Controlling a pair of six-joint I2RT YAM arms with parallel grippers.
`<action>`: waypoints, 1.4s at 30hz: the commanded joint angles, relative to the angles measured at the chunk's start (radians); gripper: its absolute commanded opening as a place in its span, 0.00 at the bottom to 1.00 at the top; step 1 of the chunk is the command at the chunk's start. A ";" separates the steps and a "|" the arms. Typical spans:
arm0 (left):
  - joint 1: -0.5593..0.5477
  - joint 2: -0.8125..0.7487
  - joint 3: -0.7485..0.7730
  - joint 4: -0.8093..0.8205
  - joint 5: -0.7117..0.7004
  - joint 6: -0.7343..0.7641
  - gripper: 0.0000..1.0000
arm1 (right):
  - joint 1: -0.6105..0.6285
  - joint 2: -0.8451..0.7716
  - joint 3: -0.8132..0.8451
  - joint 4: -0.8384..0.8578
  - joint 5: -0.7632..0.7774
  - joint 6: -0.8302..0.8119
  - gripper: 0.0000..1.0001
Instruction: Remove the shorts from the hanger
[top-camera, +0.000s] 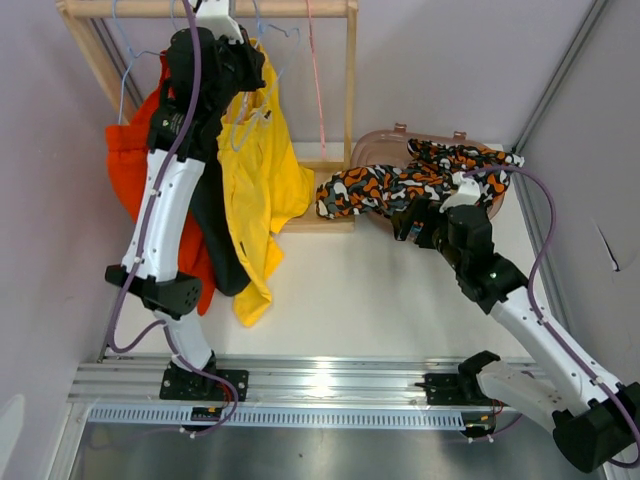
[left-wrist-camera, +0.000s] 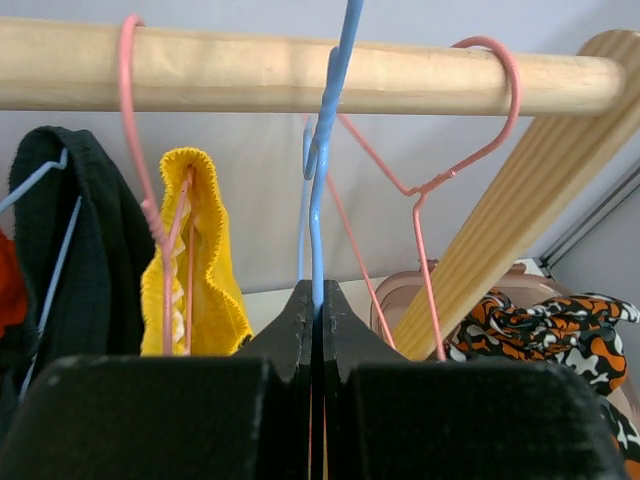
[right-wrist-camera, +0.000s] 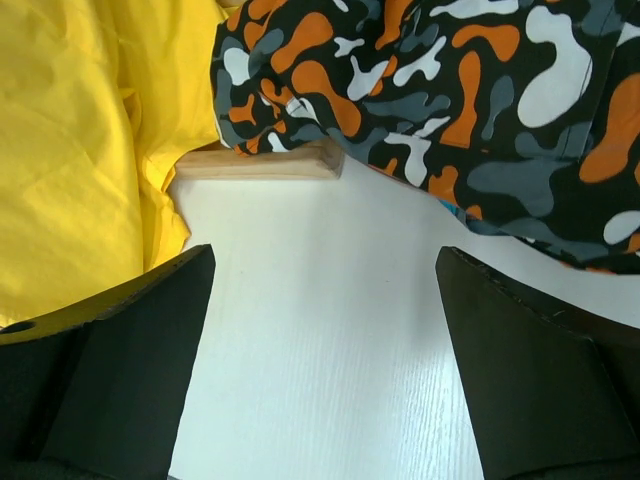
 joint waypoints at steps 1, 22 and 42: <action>0.009 0.029 0.045 0.062 0.035 -0.032 0.00 | 0.018 -0.033 -0.012 -0.020 0.073 0.023 0.99; 0.005 -0.157 -0.182 0.002 0.130 -0.017 0.39 | 0.087 -0.093 -0.020 -0.043 0.119 0.043 0.99; 0.127 -0.230 -0.245 0.035 0.055 0.039 0.63 | 0.139 -0.165 -0.044 -0.140 0.171 0.046 0.99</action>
